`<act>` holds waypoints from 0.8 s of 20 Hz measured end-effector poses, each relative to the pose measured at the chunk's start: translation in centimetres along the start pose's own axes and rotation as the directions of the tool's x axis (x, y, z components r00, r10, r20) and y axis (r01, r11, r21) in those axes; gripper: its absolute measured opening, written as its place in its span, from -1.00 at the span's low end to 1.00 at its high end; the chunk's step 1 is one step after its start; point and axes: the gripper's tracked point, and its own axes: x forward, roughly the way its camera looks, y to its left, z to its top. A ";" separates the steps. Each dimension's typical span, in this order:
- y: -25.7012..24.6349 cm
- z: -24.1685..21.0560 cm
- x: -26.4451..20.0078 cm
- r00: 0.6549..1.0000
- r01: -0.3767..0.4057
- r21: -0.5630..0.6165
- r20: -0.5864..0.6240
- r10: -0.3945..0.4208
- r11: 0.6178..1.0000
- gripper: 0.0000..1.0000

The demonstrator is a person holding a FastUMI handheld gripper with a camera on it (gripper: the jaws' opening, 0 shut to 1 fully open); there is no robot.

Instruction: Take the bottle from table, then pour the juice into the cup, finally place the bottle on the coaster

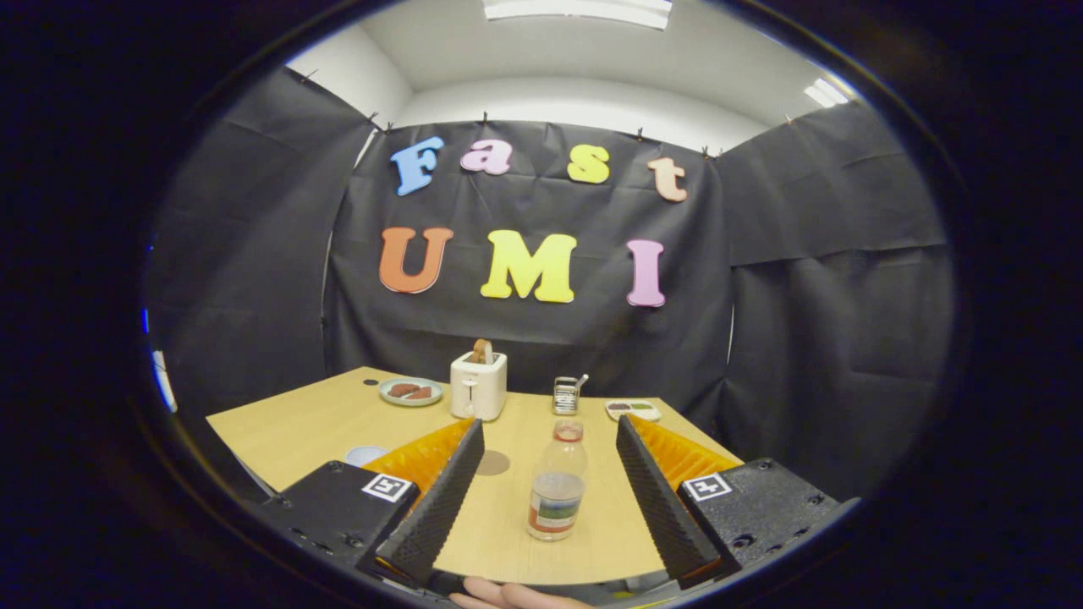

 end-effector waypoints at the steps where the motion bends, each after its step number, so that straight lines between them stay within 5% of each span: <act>1: -0.1 -0.7 0.3 1.000 -0.001 0.010 -0.017 0.001 1.000 1.00; 16: -2.2 -7.1 4.3 0.999 0.045 0.018 -0.028 -0.044 0.999 1.00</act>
